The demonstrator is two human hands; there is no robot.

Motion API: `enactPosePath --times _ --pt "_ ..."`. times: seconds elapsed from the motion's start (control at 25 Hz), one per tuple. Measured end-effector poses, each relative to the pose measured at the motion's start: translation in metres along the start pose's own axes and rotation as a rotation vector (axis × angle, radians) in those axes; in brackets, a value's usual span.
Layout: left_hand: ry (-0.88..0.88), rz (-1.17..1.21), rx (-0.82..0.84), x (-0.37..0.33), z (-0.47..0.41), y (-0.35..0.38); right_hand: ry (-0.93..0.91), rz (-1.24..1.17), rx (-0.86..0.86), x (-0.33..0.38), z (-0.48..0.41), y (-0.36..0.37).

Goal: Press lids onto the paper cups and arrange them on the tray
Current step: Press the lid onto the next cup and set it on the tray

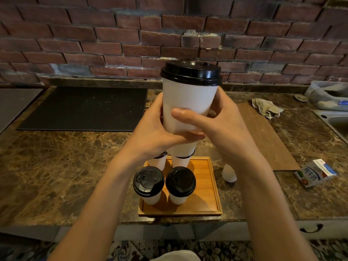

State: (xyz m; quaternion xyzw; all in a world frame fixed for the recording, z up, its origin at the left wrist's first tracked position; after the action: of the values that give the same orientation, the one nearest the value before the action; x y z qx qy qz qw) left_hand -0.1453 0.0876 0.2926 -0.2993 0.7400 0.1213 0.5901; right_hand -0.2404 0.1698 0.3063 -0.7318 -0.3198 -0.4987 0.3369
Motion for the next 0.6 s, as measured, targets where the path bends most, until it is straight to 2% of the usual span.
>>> enactPosePath --times 0.32,0.6 --pt "-0.016 0.074 0.154 0.0023 0.0090 0.0062 0.023 -0.122 0.228 0.0027 0.0061 0.0037" --pt "-0.025 0.070 0.135 0.0037 0.0082 0.0086 0.042 -0.084 0.215 0.0007 0.0058 0.0053"
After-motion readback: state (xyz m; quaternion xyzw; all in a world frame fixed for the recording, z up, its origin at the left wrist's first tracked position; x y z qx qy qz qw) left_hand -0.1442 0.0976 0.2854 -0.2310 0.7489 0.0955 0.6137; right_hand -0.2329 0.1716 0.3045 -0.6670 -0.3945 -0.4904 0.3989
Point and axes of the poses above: each hand's wrist, its own z-axis away from the middle knuckle, its own y-axis out of the palm, x = y × z, the point moved 8 cm from there along -z, towards the middle knuckle, and after that the axes turned 3 degrees about -y, right-handed, at the moved point
